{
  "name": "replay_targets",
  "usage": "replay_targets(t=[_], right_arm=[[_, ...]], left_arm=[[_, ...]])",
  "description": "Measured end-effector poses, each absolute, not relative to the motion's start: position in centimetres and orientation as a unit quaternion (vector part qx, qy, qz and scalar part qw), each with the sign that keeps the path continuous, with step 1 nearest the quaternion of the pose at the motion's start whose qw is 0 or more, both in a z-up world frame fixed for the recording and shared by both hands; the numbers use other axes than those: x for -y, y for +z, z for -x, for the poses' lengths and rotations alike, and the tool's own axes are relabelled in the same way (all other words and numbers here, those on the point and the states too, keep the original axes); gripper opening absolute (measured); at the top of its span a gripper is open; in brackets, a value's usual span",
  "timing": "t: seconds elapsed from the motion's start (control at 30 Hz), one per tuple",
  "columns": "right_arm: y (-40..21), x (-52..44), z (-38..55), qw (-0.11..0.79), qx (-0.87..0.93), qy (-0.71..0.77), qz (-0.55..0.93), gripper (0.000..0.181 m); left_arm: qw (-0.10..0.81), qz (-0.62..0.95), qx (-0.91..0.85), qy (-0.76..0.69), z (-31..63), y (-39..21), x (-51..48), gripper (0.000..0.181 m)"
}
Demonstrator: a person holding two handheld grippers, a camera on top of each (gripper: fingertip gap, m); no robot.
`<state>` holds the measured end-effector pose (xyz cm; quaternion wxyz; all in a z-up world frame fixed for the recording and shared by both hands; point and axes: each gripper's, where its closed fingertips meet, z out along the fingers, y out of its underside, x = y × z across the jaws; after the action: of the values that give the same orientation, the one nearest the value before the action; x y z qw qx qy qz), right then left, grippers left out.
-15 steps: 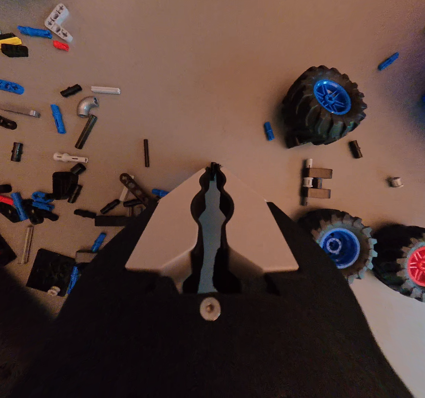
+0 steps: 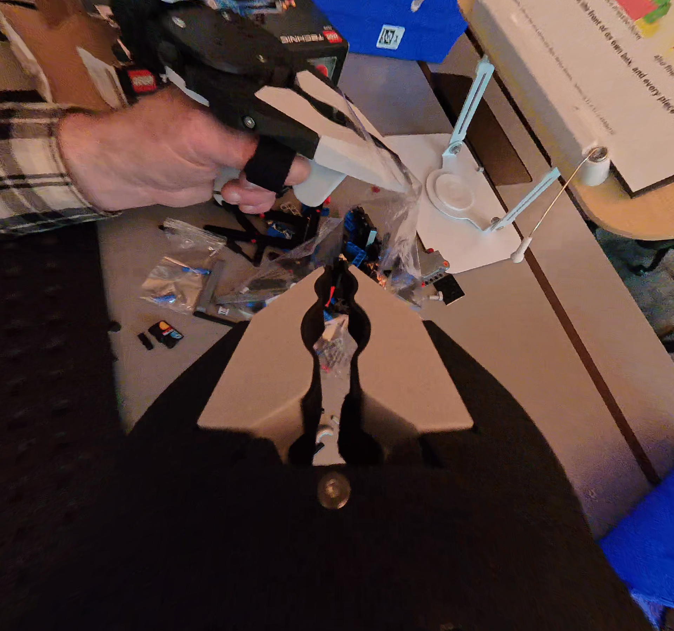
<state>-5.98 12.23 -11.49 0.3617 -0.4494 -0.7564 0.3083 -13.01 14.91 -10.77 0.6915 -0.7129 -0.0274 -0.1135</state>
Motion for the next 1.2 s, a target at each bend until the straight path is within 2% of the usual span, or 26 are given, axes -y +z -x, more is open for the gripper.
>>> replay_targets(t=[0.1, 0.33, 0.63, 0.87, 0.97, 1.07, 1.2], right_arm=[[-13.8, -13.4, 6.9, 0.353, 0.764, 0.259, 0.474, 0.026], [-11.8, -17.2, 1.0, 0.388, 0.699, 0.295, 0.523, 0.024], [-22.1, -19.7, -10.5, 0.23, 0.711, 0.21, 0.63, 0.032], [-25.9, -20.3, -11.6, 0.204, 0.727, 0.204, 0.623, 0.043], [-26.1, -20.3, -10.9, 0.199, 0.725, 0.238, 0.615, 0.039], [-26.1, -20.4, -10.7, 0.197, 0.728, 0.245, 0.609, 0.02], [-26.0, -20.3, -10.6, 0.201, 0.729, 0.249, 0.605, 0.018]], left_arm=[[0.69, 0.714, 0.025, -0.115, 12.9, -10.8, -15.0, 0.0], [0.688, 0.716, 0.019, -0.114, 12.6, -10.8, -15.1, 0.0], [0.687, 0.717, 0.022, -0.113, 12.7, -10.9, -15.1, 0.0], [0.684, 0.72, 0.022, -0.112, 12.8, -11.2, -15.2, 0.0], [0.683, 0.721, 0.022, -0.111, 12.8, -11.2, -15.2, 0.0], [0.683, 0.722, 0.021, -0.111, 12.7, -11.3, -15.3, 0.0], [0.682, 0.722, 0.021, -0.112, 12.7, -11.3, -15.3, 0.0]])
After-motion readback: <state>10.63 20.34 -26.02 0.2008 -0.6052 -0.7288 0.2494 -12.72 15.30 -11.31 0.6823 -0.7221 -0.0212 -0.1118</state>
